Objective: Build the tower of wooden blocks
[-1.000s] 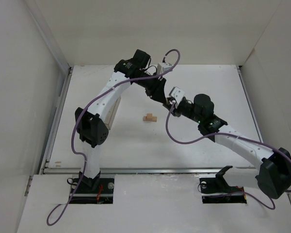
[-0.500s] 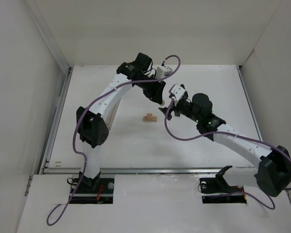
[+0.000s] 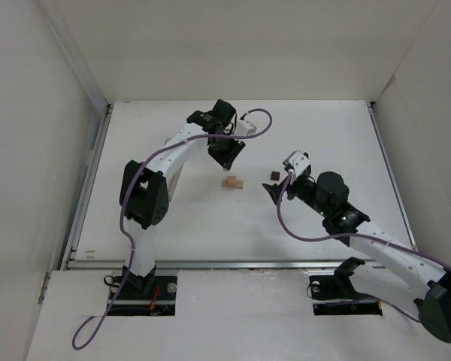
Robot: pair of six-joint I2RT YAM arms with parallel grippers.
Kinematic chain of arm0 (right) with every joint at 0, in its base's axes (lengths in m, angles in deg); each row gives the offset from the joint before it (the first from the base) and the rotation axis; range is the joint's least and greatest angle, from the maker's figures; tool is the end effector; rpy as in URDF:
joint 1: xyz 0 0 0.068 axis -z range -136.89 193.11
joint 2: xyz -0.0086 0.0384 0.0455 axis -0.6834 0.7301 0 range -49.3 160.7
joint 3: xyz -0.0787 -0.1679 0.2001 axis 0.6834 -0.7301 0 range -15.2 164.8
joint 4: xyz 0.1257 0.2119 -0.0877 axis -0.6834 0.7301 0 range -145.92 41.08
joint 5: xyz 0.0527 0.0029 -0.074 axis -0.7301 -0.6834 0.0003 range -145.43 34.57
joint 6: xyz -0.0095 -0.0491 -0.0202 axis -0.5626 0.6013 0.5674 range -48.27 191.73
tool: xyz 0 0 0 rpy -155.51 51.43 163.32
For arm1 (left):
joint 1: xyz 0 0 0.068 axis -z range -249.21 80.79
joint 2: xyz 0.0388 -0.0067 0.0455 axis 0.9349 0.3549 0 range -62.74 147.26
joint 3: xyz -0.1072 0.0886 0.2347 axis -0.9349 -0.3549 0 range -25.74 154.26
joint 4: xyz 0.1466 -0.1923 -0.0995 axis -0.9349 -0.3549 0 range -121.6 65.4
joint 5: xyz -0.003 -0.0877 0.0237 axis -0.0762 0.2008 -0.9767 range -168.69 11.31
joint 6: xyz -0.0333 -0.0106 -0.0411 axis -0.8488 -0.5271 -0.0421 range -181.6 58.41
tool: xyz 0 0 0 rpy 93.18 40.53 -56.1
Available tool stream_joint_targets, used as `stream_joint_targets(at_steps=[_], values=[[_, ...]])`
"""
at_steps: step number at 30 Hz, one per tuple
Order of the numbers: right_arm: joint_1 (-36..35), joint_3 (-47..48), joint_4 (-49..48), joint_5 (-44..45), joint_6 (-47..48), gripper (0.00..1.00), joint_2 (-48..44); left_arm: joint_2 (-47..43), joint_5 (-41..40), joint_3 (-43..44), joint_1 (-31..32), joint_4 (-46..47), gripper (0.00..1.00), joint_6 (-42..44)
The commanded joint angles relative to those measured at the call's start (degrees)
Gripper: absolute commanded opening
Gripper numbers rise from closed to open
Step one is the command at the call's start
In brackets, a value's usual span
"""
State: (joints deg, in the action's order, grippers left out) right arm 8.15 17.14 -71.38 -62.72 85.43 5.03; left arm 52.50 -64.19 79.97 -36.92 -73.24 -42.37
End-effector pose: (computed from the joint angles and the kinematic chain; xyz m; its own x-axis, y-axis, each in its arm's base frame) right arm 0.1813 0.1322 0.2794 0.0686 -0.2387 -0.9687 -0.6746 0.7042 -0.2213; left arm 0.3683 -0.2433 0.2788 -0.4711 0.6748 -0.5681 0.8303 0.5566 -0.0273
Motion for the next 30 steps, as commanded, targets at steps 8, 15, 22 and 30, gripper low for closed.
stream_joint_targets(at_steps=[8, 15, 22, 30], values=[[0.0, -3.6, -0.2, 6.8, -4.4, 1.0, -4.8, -1.2, 3.6, -2.5, 1.5, 2.3, 0.0, 4.2], [0.0, -3.1, -0.2, 11.4, -6.4, 1.0, -2.4, -0.6, 2.3, -5.2, 2.7, 4.4, 0.0, 5.5], [0.0, -2.5, 0.3, 12.5, -7.1, 1.0, -1.9, -0.6, 2.3, -5.7, 3.3, 5.5, 0.0, 5.4], [0.0, -2.5, 2.8, 14.6, -7.1, 1.0, -2.9, -0.1, 1.7, -7.5, 3.3, 6.6, 0.0, 5.9]])
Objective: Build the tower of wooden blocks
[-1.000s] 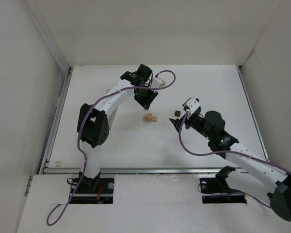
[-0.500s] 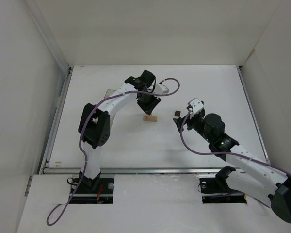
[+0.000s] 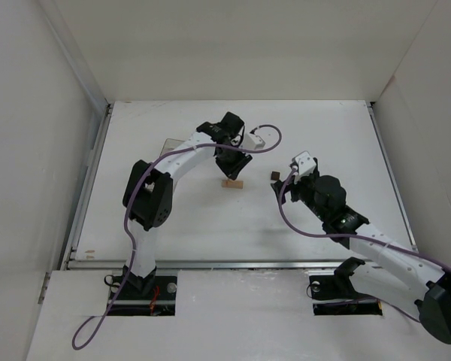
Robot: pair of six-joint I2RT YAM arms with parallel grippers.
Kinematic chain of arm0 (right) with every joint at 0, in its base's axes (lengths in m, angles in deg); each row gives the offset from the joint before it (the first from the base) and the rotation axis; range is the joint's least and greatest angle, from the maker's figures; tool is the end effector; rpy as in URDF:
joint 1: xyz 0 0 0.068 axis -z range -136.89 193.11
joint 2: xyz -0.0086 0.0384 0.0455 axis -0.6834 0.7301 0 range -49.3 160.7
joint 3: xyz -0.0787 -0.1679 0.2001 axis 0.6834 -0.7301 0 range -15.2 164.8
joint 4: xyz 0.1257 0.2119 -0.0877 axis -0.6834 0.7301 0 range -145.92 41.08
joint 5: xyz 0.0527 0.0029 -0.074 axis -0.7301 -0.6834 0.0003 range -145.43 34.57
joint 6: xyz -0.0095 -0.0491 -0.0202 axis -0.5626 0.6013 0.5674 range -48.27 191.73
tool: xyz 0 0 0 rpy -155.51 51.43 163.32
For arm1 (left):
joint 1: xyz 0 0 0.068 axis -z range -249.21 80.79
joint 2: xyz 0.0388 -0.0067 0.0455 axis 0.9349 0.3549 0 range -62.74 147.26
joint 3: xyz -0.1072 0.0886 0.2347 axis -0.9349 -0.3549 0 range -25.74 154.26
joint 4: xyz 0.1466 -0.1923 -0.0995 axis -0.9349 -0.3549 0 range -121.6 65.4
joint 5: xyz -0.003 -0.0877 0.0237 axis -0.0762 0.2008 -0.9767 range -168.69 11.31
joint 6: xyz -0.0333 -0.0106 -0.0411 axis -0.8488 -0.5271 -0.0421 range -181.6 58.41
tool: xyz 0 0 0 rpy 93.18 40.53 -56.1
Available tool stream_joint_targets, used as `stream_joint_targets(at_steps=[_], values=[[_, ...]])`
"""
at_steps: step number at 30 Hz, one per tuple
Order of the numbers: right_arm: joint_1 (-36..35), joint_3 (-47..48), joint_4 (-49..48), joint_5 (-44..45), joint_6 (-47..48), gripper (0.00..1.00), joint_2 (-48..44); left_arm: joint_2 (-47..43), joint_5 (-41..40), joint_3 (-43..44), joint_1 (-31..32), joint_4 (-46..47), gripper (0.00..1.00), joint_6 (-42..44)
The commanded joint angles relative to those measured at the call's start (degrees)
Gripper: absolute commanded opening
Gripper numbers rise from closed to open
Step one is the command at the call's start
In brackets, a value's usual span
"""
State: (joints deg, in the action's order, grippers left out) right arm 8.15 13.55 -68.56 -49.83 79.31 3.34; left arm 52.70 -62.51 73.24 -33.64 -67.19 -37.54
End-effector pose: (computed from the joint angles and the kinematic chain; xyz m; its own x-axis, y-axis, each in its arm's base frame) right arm 0.1786 0.1206 0.2576 -0.0936 -0.2256 -0.9697 -0.5085 0.8482 -0.1483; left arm 0.3530 -0.2646 0.2473 -0.3617 0.7400 -0.5671 0.9010 0.4338 -0.0087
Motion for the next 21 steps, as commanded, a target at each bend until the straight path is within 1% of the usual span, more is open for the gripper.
stream_joint_targets(at_steps=[1, 21], values=[[0.0, 1.0, 0.0, 1.7, -1.0, 1.0, -1.2, -0.3, 0.0, -0.8, 0.0, 0.6, 0.0, 1.1], [0.0, 1.6, 0.0, 2.7, -1.0, 1.0, -1.8, 0.3, -1.2, -0.7, 0.6, 0.0, 0.0, 1.1]])
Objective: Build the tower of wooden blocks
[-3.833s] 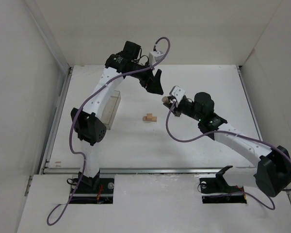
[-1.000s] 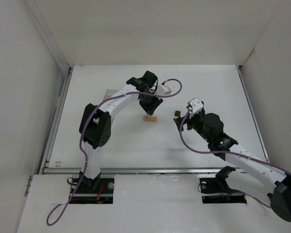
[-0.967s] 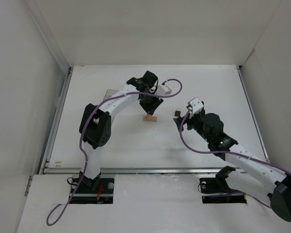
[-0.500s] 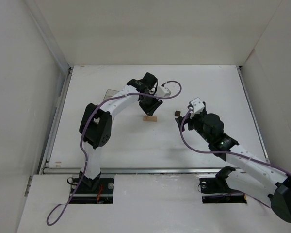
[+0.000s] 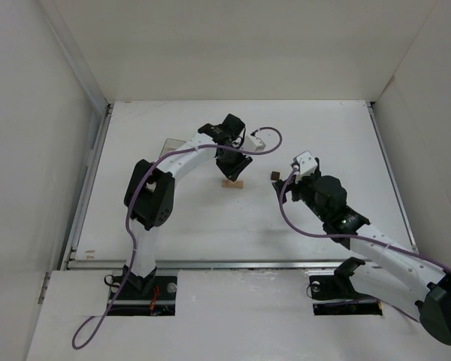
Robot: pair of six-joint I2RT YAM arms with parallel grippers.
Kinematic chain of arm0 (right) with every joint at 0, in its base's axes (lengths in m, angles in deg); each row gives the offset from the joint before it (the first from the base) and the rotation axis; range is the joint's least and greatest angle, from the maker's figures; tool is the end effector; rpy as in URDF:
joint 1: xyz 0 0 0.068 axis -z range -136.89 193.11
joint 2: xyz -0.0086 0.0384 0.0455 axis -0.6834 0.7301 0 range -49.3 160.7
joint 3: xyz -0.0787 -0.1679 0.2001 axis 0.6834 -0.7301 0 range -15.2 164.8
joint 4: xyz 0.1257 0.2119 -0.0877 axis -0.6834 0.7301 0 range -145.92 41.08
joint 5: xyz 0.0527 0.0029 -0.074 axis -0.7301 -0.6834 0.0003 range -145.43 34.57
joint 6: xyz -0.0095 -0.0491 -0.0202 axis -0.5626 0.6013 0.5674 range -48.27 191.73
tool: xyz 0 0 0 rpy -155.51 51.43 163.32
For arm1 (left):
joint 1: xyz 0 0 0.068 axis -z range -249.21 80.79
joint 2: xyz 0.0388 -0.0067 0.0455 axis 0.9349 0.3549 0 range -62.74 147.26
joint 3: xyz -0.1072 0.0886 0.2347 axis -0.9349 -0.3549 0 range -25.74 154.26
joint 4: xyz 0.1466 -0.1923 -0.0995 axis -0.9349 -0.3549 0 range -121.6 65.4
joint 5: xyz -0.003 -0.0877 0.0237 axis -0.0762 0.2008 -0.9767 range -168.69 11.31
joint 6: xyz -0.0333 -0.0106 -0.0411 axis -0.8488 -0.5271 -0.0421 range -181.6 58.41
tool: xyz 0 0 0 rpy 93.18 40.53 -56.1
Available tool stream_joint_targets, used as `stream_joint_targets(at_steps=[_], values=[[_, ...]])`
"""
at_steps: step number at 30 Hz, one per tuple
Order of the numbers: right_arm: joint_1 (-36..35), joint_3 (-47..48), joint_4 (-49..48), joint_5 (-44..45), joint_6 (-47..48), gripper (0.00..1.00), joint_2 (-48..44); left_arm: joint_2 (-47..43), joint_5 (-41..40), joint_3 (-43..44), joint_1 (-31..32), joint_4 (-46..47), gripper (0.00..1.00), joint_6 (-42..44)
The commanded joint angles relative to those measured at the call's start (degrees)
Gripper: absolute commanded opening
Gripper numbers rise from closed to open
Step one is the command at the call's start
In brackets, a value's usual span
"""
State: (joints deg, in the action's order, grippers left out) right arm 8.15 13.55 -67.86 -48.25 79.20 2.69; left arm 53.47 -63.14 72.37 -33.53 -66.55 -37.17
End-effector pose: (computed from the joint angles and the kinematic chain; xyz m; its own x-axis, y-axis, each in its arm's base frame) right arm 0.1775 0.1186 0.2585 -0.0983 -0.2261 -0.9691 -0.4849 0.8613 -0.1518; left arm 0.3536 -0.2657 0.2375 -0.3635 0.7514 -0.5507 0.9017 0.4324 -0.0052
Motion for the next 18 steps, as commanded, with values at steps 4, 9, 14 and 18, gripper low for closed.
stream_joint_targets(at_steps=[4, 9, 14, 18], values=[[0.0, 1.6, -0.7, 1.2, -0.9, 1.0, -1.1, -0.5, -1.0, 1.3, 0.4, -1.1, 0.0, 0.7], [0.0, 1.6, -0.7, 1.2, -0.9, 1.0, -1.1, -0.5, -1.0, 4.1, 0.4, -3.3, 0.0, 0.7], [0.0, 2.1, -0.7, 0.6, -0.9, 1.0, -1.1, -0.5, 0.1, 6.4, 0.4, -4.4, 0.0, 0.7], [0.0, 2.1, -0.2, 0.6, -0.4, 1.0, -1.1, -0.5, 0.1, 6.4, 0.4, -4.4, 0.0, 0.7]])
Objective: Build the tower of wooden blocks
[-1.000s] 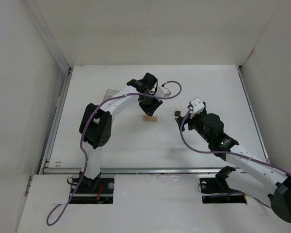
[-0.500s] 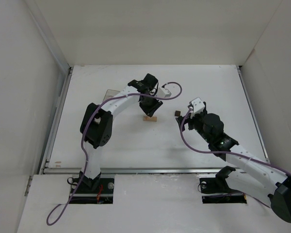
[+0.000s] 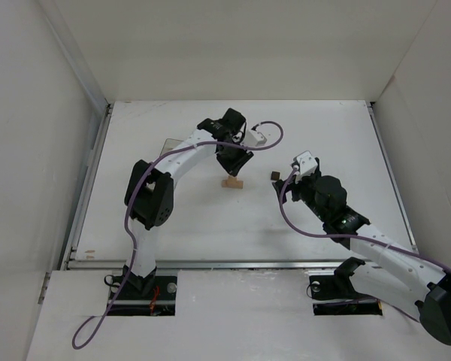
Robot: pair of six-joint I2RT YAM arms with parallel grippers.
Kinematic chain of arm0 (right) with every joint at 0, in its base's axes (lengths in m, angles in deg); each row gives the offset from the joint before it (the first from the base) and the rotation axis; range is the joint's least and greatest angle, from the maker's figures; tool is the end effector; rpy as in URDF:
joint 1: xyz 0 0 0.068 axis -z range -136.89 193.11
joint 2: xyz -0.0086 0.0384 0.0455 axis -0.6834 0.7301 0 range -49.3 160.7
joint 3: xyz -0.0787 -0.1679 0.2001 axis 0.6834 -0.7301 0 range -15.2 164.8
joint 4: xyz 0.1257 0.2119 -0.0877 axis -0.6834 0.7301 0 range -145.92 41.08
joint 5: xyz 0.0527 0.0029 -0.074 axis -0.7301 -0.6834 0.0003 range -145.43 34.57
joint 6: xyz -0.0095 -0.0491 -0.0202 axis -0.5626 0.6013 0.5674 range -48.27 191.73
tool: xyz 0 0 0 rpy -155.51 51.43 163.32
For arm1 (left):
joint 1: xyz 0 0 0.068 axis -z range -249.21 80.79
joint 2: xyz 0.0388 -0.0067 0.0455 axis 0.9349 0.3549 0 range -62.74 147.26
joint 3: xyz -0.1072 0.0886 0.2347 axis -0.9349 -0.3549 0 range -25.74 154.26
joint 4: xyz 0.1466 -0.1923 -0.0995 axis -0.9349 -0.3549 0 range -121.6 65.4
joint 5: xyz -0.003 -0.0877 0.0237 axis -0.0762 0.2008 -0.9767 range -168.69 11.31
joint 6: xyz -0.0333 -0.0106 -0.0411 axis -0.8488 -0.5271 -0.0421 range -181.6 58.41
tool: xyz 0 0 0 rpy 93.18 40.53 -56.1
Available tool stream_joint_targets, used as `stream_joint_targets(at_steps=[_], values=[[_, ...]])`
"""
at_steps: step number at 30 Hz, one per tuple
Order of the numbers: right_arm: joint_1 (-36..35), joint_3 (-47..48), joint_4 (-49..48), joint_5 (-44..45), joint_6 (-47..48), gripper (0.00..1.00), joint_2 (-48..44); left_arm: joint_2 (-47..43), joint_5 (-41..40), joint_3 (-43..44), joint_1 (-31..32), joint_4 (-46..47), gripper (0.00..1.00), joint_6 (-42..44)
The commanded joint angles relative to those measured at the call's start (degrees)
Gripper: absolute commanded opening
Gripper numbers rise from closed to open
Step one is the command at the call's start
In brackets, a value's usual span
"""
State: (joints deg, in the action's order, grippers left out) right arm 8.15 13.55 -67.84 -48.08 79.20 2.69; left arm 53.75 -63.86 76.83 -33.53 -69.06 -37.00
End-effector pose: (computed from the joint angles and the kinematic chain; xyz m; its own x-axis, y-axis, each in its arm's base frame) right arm 0.1775 0.1186 0.2584 -0.0990 -0.2265 -0.9690 -0.4824 0.8626 -0.1524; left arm 0.3577 -0.2681 0.2568 -0.3488 0.7458 -0.5675 0.8997 0.4360 0.0199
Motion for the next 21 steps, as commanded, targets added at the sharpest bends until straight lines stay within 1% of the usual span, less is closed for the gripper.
stream_joint_targets(at_steps=[1, 6, 13, 21], values=[[0.0, 2.1, -0.2, 0.5, -0.3, 1.0, -1.1, -0.7, 0.8, 0.9, 0.4, -2.4, 0.0, 0.5], [0.0, 2.1, 0.3, 0.5, -0.3, 1.0, -1.1, -0.7, -0.2, -1.7, 0.4, -2.4, 0.0, 0.5], [0.0, 2.1, 0.3, 0.5, -0.3, 1.0, -1.1, -0.7, 0.3, -3.5, 0.4, -1.3, 0.0, 0.5], [0.0, 2.1, 0.3, 0.5, -0.3, 1.0, -1.1, -0.7, 0.8, -3.0, 0.4, -0.3, 0.0, 0.0]])
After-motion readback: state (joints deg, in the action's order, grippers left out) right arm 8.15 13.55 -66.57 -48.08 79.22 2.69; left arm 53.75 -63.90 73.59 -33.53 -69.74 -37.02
